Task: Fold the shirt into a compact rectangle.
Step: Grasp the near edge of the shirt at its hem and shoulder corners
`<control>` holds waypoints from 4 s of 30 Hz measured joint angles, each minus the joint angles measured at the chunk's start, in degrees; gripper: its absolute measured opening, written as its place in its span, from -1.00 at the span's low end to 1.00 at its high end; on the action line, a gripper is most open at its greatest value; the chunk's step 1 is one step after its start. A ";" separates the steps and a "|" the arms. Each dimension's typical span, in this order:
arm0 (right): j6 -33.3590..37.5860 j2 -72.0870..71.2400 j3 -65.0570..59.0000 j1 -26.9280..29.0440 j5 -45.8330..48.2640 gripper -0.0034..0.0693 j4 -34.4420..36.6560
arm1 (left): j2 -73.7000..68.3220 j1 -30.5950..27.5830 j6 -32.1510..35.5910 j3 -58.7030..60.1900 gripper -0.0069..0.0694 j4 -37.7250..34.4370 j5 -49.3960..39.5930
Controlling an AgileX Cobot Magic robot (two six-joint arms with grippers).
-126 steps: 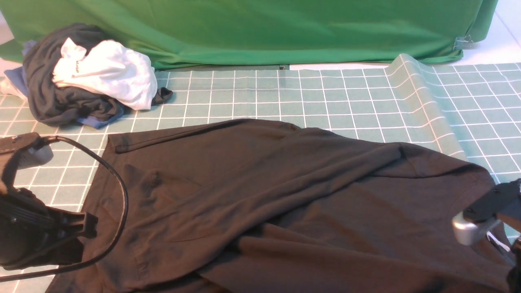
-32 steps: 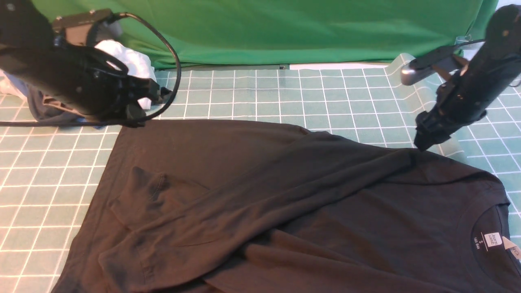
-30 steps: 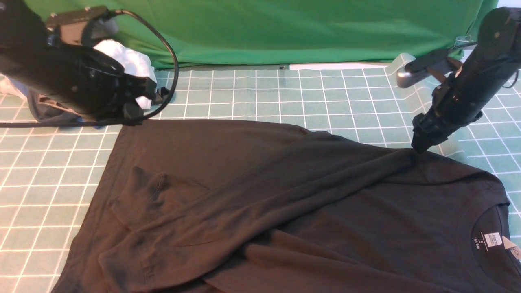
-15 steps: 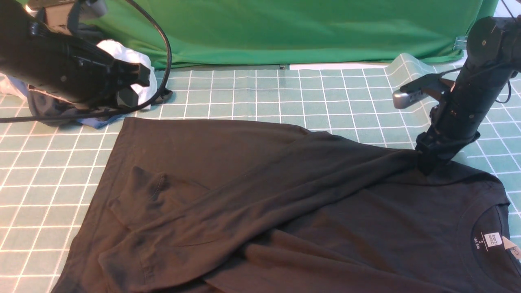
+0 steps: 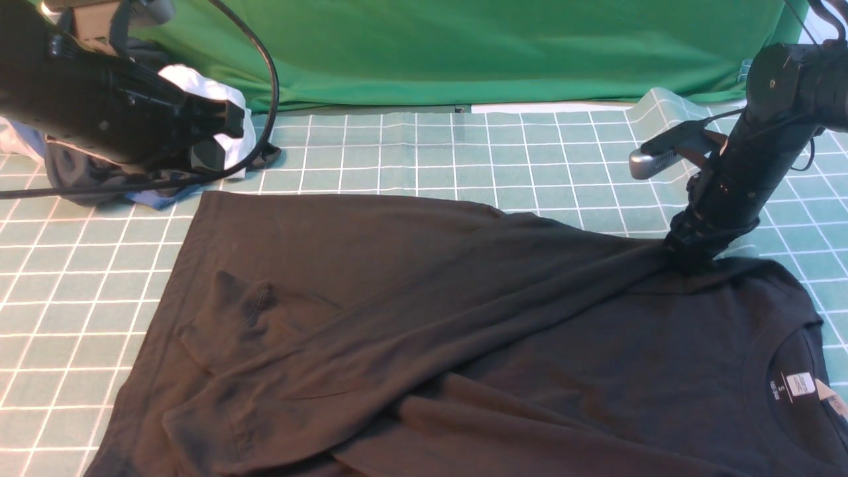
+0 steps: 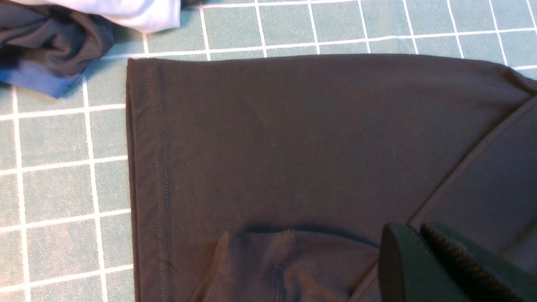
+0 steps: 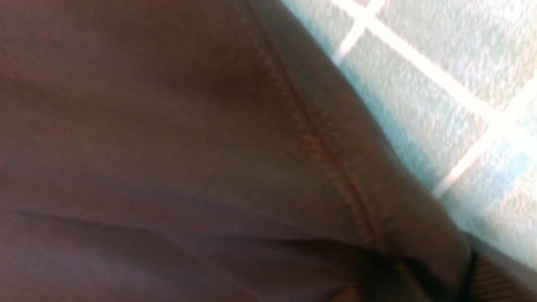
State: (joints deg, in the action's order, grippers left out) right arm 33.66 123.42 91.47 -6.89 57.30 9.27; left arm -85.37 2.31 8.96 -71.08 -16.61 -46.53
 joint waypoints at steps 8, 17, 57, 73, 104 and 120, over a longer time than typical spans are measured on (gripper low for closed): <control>-2.95 0.64 4.59 0.00 -0.49 -0.78 -2.00 | 0.00 0.00 0.04 0.00 -0.79 0.00 0.35; -9.59 1.14 7.88 0.76 -6.73 -0.78 -7.34 | 0.00 0.00 0.04 0.00 -0.79 0.00 0.82; -22.57 -37.41 -11.41 3.43 6.06 -0.81 -2.91 | 11.19 24.54 -38.77 37.10 -0.46 12.55 -15.35; -15.11 -38.86 -13.82 3.43 4.44 -0.78 8.47 | 11.12 24.53 -47.17 46.03 0.79 15.56 0.99; -11.52 -48.41 -20.19 -4.12 12.07 -0.72 8.92 | 22.32 24.53 -43.74 28.40 -0.80 20.96 -13.60; -4.92 -50.15 -51.47 -21.58 -6.92 0.45 5.71 | 18.33 24.53 -43.50 28.40 -0.79 21.46 -10.04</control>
State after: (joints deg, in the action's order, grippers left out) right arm 28.74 73.27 40.00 -28.47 50.38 14.98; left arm -67.04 26.84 -34.54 -42.68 4.85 -56.57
